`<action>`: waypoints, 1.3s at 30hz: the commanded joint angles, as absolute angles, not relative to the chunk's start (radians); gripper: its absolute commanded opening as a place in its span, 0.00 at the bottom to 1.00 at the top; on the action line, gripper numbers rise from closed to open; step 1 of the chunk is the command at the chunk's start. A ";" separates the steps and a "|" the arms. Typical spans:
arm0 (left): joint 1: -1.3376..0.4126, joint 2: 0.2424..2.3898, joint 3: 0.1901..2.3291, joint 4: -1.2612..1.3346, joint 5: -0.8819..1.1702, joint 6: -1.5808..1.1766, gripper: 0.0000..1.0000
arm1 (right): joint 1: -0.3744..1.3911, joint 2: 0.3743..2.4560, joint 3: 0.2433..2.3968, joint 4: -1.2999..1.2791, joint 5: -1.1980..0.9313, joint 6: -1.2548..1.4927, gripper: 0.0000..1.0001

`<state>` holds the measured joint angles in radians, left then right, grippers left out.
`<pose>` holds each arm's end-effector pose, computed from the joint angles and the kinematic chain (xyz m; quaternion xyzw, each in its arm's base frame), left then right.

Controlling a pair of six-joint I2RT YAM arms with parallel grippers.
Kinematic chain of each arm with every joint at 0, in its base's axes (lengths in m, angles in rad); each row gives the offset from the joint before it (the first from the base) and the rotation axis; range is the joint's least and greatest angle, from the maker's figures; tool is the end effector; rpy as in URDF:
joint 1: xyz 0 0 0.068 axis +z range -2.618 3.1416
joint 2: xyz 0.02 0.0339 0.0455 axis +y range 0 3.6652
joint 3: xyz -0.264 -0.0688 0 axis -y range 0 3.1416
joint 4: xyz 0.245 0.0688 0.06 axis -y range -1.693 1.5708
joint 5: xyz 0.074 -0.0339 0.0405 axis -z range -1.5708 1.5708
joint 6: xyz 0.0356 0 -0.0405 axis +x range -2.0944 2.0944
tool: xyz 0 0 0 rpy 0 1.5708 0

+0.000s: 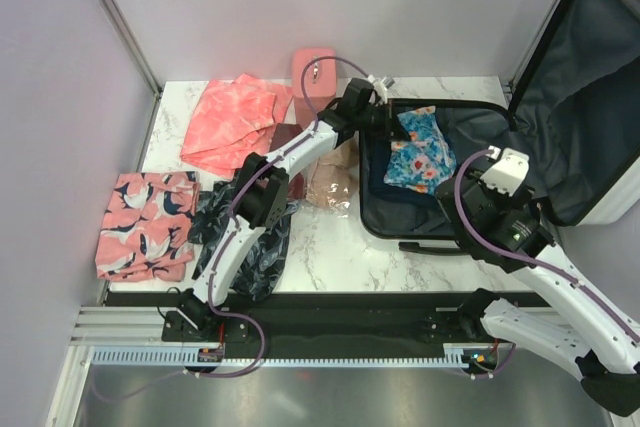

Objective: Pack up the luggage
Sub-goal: Place the clothes in the luggage.

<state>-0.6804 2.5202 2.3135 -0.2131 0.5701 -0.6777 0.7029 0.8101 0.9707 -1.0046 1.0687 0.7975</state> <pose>0.4401 -0.3809 0.2333 0.1541 0.8049 -0.5116 0.2583 0.1200 0.0607 0.3350 0.2189 0.7949 -0.1397 0.5483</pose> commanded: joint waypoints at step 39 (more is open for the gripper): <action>-0.552 2.421 2.339 -0.451 0.489 -0.383 0.69 | 0.699 0.919 1.028 -0.945 0.966 0.755 0.98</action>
<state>-0.5842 2.5168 2.3329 -0.4374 0.5262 -0.4316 0.7021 0.9180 1.0050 -0.9718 0.9646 0.7631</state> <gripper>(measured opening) 0.617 0.982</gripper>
